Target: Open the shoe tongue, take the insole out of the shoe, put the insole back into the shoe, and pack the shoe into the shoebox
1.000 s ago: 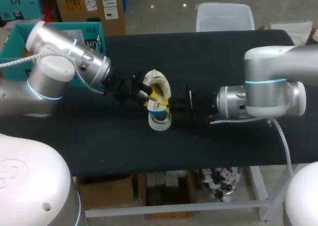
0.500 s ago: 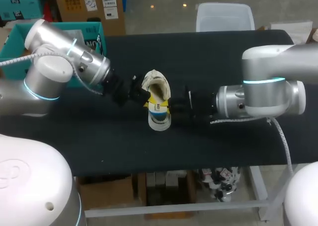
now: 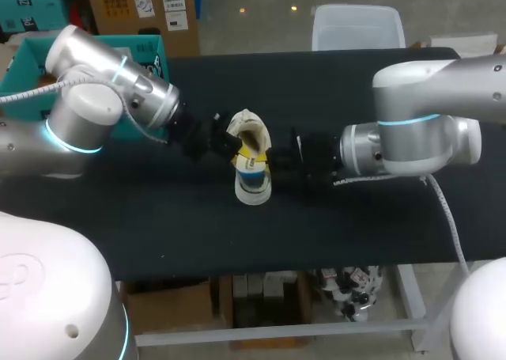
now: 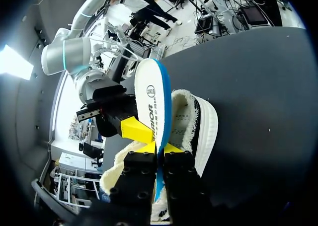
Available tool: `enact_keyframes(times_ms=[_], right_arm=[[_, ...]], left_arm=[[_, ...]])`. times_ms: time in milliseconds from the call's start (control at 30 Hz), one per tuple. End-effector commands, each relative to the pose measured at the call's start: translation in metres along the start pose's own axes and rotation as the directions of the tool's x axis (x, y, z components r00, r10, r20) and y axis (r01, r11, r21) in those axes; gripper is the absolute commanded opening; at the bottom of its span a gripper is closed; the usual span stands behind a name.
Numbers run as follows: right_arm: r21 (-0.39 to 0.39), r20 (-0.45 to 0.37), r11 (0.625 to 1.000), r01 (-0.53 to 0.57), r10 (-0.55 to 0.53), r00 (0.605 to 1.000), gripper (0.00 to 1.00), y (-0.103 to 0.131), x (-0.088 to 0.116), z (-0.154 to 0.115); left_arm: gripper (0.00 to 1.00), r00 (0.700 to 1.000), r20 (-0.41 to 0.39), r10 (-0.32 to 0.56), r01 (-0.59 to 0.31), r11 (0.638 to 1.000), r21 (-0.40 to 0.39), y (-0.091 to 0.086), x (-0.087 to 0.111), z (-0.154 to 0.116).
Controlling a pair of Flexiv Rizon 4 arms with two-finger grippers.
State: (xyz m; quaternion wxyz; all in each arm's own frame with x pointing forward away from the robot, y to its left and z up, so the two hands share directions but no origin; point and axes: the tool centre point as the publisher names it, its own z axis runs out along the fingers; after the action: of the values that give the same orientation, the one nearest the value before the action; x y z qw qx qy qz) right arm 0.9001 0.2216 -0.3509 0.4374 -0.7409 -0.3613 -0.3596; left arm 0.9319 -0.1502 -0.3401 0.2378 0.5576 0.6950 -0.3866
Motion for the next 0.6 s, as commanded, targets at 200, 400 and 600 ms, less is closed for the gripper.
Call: enact_keyframes(times_ms=[200,400,600], right_arm=[[-0.007,0.012,1.000,-0.017,0.017,1.000,0.02,0.000,0.001,0.006],[-0.023,0.003,1.000,-0.001,0.001,1.000,0.48,-0.012,0.002,-0.003],[-0.036,-0.019,0.999,0.005,-0.006,1.000,0.29,-0.023,-0.005,-0.015]], left_arm=[[0.00,1.000,-0.003,-0.024,0.024,1.000,0.016,0.006,0.003,0.016],[0.00,1.000,0.005,-0.028,0.028,1.000,0.012,0.005,0.004,0.012],[0.00,0.999,0.013,-0.040,0.040,0.999,0.004,0.006,0.006,0.009]])
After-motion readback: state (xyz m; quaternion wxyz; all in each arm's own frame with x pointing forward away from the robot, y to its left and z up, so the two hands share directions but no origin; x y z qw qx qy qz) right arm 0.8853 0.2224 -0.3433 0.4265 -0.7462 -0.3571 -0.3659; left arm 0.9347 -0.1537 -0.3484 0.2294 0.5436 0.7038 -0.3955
